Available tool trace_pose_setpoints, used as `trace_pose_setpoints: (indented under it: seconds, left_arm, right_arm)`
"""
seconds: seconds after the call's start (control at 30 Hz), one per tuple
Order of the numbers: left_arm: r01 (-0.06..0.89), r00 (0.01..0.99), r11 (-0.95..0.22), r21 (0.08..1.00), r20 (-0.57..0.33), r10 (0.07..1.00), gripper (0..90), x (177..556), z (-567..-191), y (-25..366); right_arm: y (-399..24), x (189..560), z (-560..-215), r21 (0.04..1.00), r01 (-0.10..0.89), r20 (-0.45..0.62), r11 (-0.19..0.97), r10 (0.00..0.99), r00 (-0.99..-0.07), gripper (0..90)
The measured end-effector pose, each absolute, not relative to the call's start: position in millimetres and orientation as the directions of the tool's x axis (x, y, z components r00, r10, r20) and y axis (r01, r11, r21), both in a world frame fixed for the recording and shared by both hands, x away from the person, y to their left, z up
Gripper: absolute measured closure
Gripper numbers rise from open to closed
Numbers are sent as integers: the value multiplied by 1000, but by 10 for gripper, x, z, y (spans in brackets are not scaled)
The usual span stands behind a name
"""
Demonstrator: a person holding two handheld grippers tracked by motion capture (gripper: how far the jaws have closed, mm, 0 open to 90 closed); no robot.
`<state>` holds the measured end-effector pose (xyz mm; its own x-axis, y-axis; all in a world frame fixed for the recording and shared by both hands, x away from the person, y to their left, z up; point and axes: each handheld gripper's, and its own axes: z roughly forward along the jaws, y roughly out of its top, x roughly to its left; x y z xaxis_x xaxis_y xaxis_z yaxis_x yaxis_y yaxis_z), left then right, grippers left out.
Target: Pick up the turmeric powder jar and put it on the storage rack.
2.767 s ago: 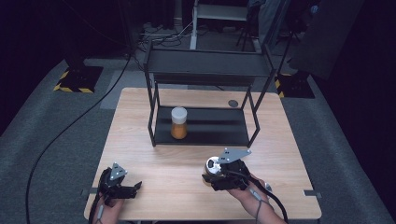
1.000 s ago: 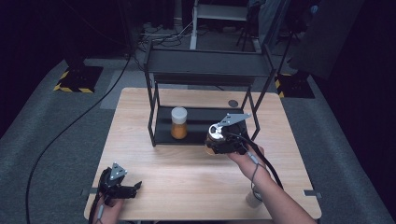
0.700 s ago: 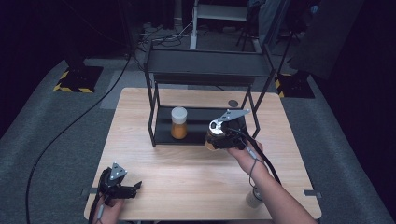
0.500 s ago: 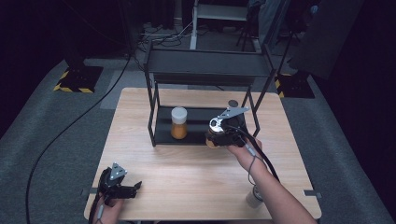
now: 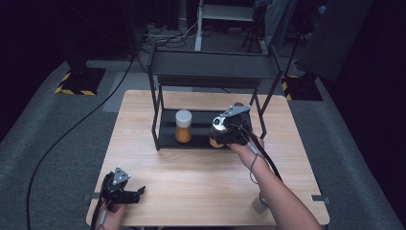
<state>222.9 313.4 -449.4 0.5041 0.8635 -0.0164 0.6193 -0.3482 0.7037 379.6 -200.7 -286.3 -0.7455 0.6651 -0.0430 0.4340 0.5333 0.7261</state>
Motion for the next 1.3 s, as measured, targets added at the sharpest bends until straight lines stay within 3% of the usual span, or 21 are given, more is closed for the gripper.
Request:
trace_pose_setpoints:
  seconds: [1.3]
  left_arm:
    - [620, 504, -348, 704, -17, 864, 59, 2229, -4494, 3134]
  right_arm:
    - [-1672, 4328, -3280, 688, 494, -38, 532, 706, -707, 315]
